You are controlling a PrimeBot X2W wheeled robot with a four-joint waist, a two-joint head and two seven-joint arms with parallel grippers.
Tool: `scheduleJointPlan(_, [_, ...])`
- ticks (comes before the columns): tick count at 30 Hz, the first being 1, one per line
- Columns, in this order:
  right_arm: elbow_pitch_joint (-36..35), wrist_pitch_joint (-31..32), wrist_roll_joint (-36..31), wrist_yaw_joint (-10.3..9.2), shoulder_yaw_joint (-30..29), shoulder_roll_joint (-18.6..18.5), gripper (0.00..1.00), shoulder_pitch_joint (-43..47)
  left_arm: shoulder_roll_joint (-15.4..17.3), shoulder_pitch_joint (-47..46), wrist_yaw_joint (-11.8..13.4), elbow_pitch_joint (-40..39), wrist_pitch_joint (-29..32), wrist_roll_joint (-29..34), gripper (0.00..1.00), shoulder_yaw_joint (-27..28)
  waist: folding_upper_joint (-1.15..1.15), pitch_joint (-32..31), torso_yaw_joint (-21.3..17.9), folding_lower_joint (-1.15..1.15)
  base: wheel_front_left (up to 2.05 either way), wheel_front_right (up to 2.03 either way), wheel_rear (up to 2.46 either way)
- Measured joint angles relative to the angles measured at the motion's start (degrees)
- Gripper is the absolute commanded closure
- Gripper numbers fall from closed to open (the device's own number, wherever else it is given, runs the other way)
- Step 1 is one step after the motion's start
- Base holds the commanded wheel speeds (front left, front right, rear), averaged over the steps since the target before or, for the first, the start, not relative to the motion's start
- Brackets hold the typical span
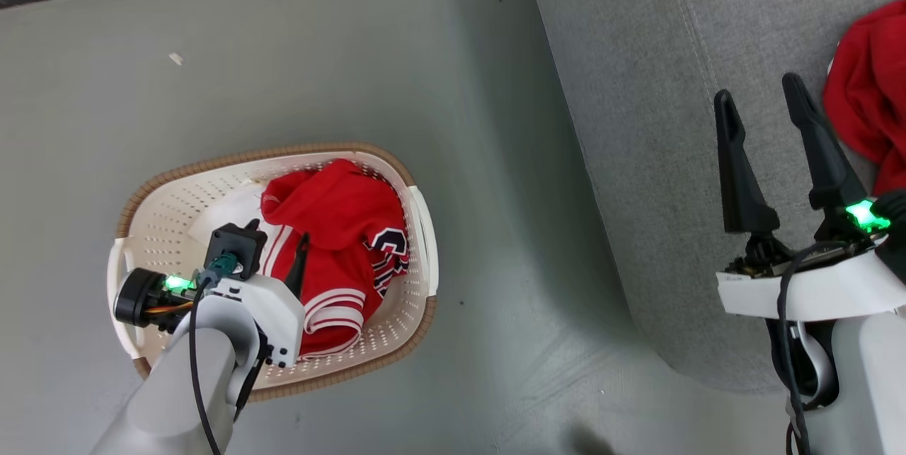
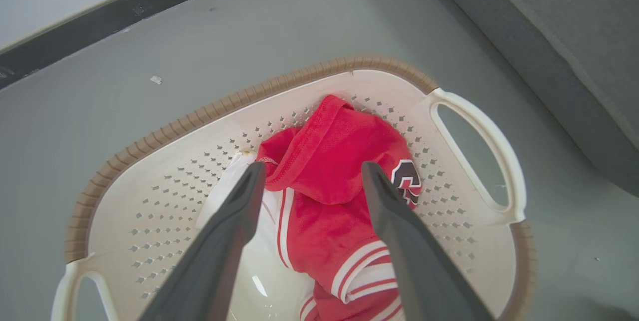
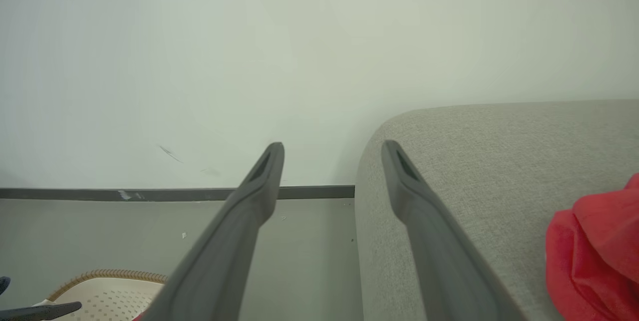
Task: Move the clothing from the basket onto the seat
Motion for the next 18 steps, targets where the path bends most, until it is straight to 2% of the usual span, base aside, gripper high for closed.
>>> scheduleJointPlan(18, [-0.96,0.00,2.38,0.00,1.65,-0.01,0.00,-6.27,2.76,-6.48,-0.03,7.09,-0.20,-0.60,0.00,3.48,0.00,9.20,-4.97,0.00,0.00,0.00,0.00])
